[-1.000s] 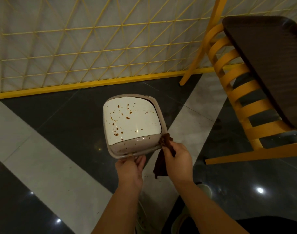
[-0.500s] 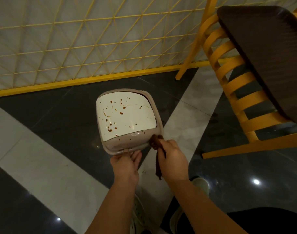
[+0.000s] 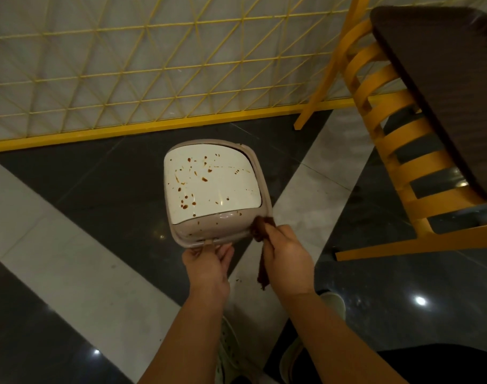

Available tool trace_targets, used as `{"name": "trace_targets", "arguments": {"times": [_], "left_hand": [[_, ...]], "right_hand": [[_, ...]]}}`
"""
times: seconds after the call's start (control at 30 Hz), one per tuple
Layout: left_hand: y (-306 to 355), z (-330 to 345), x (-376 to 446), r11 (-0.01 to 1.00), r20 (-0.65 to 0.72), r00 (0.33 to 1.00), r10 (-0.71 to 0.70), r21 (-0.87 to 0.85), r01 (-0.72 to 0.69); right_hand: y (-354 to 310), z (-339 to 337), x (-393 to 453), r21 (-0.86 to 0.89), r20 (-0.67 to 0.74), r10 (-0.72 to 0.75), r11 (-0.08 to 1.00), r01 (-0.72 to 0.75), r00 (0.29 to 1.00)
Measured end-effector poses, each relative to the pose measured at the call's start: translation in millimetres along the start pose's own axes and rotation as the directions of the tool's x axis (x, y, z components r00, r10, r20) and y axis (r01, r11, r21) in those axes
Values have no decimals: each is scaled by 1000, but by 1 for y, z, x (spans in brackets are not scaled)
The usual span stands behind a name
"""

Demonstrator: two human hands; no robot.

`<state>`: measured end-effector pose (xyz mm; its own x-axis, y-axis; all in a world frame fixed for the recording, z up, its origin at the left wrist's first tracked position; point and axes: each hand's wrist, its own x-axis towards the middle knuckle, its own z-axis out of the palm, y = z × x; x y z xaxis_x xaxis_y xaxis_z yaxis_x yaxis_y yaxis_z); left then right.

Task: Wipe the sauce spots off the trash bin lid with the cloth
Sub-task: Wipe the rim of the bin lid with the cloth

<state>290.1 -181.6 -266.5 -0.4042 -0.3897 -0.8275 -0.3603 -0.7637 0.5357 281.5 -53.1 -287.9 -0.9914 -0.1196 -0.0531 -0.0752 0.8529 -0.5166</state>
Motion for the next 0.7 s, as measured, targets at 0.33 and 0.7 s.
{"name": "trace_targets", "arguments": {"times": [0.33,0.7], "left_hand": [[2,4,-4,999,-5,1000,-10,-43,10],[1,-14,-10,981,50,988,-143,142,135]], "right_hand": [[15,-8,11,-46,-22,-40,998,39,999],[5,0,2,212,4,122,970,-120,992]]}}
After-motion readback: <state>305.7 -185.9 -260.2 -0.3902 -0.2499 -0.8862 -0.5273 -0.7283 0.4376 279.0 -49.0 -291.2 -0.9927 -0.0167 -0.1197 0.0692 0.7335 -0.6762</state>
